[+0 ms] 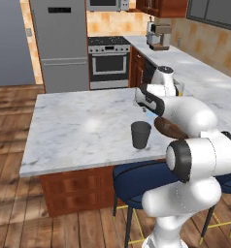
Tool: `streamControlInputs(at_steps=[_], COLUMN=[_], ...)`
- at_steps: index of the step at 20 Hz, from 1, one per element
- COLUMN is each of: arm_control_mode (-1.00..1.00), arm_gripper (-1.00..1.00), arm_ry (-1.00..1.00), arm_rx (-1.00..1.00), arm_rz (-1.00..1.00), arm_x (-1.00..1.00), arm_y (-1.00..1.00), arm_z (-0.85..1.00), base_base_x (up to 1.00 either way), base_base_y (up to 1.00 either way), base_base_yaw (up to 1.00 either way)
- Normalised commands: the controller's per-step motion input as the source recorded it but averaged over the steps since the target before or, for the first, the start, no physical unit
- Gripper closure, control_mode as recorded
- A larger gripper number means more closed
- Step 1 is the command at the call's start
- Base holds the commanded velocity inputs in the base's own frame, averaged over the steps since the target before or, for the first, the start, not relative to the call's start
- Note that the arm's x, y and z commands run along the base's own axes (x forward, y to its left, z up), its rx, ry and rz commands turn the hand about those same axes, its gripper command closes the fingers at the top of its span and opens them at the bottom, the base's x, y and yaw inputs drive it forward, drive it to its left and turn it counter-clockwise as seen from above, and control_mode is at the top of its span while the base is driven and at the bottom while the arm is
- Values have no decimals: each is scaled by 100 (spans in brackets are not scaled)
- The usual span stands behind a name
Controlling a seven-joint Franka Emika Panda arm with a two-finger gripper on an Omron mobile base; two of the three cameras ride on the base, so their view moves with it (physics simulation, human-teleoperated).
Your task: There are two ice cubes in the ice bowl. Place both ice cubes in the glass cup.
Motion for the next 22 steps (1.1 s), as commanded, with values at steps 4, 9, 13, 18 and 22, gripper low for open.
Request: streamControlInputs(at_steps=[4, 9, 13, 18, 22], arm_control_mode=[-100, -100, -100, -100, -100], arm_gripper=[100, 100, 100, 100, 100], arm_ry=[14, 6, 4, 5, 2], arm_rx=[-10, -1, 0, 0, 0], arm_rz=[4, 1, 2, 2, 2], arm_x=[1, 22, 31, 30, 12], arm_y=[36, 7, 0, 0, 0], arm_z=[-49, -11, -6, -32, -35], base_base_x=[0, 0, 0, 0, 0], base_base_y=[0, 0, 0, 0, 0], base_base_yaw=[0, 0, 0, 0, 0])
